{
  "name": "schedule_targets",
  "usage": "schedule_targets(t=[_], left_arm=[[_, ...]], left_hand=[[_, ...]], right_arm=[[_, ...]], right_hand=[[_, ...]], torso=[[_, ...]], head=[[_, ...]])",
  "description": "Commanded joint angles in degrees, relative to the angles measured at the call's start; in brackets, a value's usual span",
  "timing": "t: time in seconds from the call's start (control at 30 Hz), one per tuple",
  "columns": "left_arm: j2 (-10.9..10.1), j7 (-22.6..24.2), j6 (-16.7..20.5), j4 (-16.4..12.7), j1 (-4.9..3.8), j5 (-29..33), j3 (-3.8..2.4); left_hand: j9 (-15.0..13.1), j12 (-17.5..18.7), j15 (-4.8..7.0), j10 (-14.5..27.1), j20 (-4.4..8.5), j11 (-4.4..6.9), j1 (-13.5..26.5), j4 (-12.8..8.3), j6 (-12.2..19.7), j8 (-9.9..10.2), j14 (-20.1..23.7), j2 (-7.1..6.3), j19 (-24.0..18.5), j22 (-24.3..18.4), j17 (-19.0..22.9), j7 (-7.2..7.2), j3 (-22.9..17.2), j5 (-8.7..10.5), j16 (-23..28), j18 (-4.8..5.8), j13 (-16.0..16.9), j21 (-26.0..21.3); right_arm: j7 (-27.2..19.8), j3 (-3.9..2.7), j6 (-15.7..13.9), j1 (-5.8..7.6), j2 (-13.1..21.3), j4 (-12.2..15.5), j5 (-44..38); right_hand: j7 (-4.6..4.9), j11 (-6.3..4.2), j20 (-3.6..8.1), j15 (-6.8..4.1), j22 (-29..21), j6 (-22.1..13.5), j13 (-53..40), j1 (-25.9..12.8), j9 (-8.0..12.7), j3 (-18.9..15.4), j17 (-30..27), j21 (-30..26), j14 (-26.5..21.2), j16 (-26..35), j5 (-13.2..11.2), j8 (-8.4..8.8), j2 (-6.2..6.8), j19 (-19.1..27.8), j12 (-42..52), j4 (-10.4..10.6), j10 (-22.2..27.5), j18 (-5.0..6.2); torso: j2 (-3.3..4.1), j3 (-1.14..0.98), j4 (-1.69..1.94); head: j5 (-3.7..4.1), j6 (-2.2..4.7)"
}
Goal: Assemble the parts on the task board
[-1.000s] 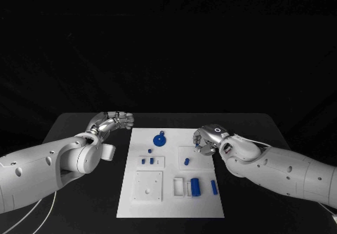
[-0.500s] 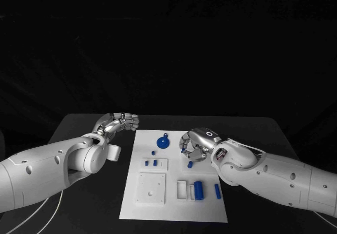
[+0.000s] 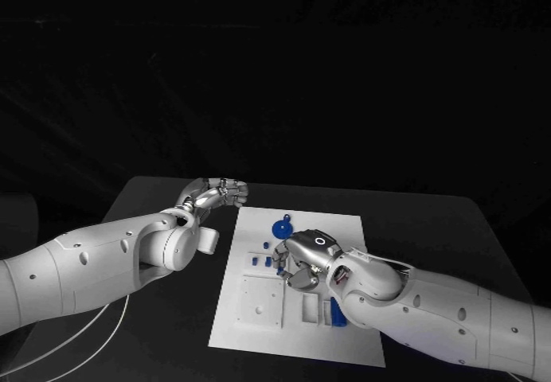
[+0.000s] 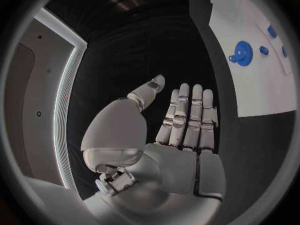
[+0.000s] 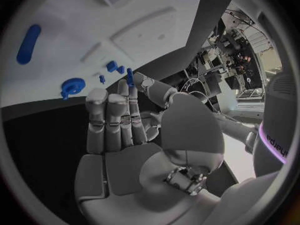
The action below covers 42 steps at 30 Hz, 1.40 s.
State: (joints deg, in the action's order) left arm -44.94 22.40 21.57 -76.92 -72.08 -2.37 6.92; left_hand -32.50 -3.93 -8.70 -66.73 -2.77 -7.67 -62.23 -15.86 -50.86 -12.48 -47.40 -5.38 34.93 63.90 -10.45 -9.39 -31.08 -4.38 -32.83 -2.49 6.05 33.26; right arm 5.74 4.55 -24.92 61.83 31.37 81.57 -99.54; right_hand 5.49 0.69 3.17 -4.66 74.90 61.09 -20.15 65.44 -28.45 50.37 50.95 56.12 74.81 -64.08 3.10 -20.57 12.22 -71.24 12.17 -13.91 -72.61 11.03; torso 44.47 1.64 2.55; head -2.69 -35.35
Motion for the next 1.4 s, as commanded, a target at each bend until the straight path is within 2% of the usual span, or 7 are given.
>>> schedule_targets(t=[0.03,0.3,0.43,0.5,0.77,1.03,1.4], left_arm=[[0.4,0.7,0.3,-0.1,-0.07,0.5,-0.06],[0.9,0.6,0.3,-0.1,-0.08,0.5,-0.06],[1.0,0.6,0.3,-0.2,-0.08,0.5,-0.06],[1.0,0.6,0.2,-0.2,-0.08,0.5,-0.06],[1.2,0.6,0.1,0.0,-0.07,0.5,-0.06],[1.2,0.6,0.1,0.0,-0.07,0.5,-0.06],[1.2,0.6,0.0,0.0,-0.07,0.5,-0.06]], left_hand=[[0.1,-0.2,-0.19,0.0,-0.27,-0.24,0.2,0.0,0.2,-0.2,-0.1,0.42,0.1,0.1,-0.1,-0.12,0.4,0.07,0.3,-1.11,-0.1,-0.3],[0.1,-0.2,-0.19,0.0,-0.28,-0.23,0.2,0.0,0.2,-0.2,-0.1,0.41,0.1,0.1,-0.1,-0.12,0.4,0.07,0.3,-1.14,-0.1,-0.3],[0.1,-0.2,-0.19,0.0,-0.28,-0.23,0.2,0.0,0.2,-0.2,-0.1,0.42,0.1,0.1,-0.1,-0.11,0.4,0.07,0.4,-1.15,-0.1,-0.3],[0.1,-0.2,-0.19,0.0,-0.29,-0.23,0.2,0.0,0.2,-0.2,-0.1,0.41,0.1,0.1,-0.1,-0.12,0.4,0.07,0.4,-1.15,-0.1,-0.3],[0.1,-0.2,-0.2,0.0,-0.3,-0.24,0.2,0.0,0.2,-0.3,-0.1,0.41,0.1,0.1,-0.1,-0.12,0.4,0.08,0.4,-1.16,-0.1,-0.3],[0.1,-0.2,-0.21,0.0,-0.31,-0.25,0.2,0.1,0.2,-0.3,-0.1,0.4,0.1,0.1,-0.1,-0.13,0.4,0.08,0.5,-1.18,-0.2,-0.4],[0.2,-0.2,-0.22,0.0,-0.33,-0.26,0.3,0.1,0.3,-0.3,-0.1,0.4,0.1,0.1,-0.2,-0.14,0.4,0.09,0.6,-1.2,-0.2,-0.4]], right_arm=[[0.2,0.42,2.1,-0.78,-0.7,-0.4,-4.2],[1.0,1.8,2.0,-2.07,-2.7,-2.3,-6.1],[1.6,2.04,1.6,-2.61,-3.1,-3.0,-6.9],[1.6,2.14,1.6,-2.87,-3.3,-3.1,-6.9],[1.8,2.29,1.5,-3.45,-3.8,-3.8,-7.2],[1.9,2.39,1.2,-3.49,-4.0,-4.2,-7.4],[3.9,2.45,-1.3,-3.74,-4.2,-4.6,-8.8]], right_hand=[[-0.01,0.5,0.48,-0.51,1.1,0.3,-0.1,0.1,-0.1,0.4,-0.1,0.3,0.0,-0.1,0.3,-0.14,-0.47,-0.1,-0.3,-0.2,-3.3,3.97],[0.0,0.5,0.51,-0.51,1.1,0.3,-0.1,0.1,-0.1,0.4,-0.1,0.3,0.0,-0.1,0.3,-0.12,-0.53,-0.1,-0.3,-0.2,-3.3,3.97],[-0.01,0.5,0.52,-0.51,1.1,0.3,-0.1,0.1,-0.1,0.4,-0.1,0.3,0.0,0.0,0.3,-0.12,-0.55,-0.1,-0.4,-0.3,-3.3,3.97],[-0.01,0.5,0.52,-0.51,1.1,0.3,-0.1,0.1,-0.1,0.4,-0.1,0.3,0.0,0.0,0.3,-0.12,-0.55,-0.1,-0.4,-0.3,-3.3,3.97],[-0.01,0.49,0.54,-0.51,1.1,0.3,-0.1,0.1,-0.1,0.4,-0.2,0.3,0.1,0.0,0.3,-0.11,-0.57,-0.1,-0.4,-0.3,-3.3,3.97],[-0.01,0.49,0.56,-0.51,1.1,0.3,-0.2,0.1,-0.1,0.4,-0.2,0.3,0.1,0.0,0.3,-0.1,-0.6,-0.1,-0.4,-0.4,-3.3,3.97],[-0.04,0.48,0.6,-0.53,1.1,0.4,-0.2,0.1,-0.1,0.5,-0.2,0.4,0.1,0.0,0.3,-0.11,-0.58,-0.2,-0.4,-0.5,-3.4,3.97]], torso=[[0.1,-0.02,0.07],[0.12,-0.15,0.04],[0.14,-0.17,0.08],[0.15,-0.17,0.05],[0.08,-0.2,0.01],[0.11,-0.16,-0.07],[0.13,-0.12,0.0]], head=[[-0.63,-0.29],[-1.46,-0.91],[-1.43,-0.93],[-1.67,-1.09],[-2.22,-1.48],[-2.4,-1.6],[-2.36,-1.66]])
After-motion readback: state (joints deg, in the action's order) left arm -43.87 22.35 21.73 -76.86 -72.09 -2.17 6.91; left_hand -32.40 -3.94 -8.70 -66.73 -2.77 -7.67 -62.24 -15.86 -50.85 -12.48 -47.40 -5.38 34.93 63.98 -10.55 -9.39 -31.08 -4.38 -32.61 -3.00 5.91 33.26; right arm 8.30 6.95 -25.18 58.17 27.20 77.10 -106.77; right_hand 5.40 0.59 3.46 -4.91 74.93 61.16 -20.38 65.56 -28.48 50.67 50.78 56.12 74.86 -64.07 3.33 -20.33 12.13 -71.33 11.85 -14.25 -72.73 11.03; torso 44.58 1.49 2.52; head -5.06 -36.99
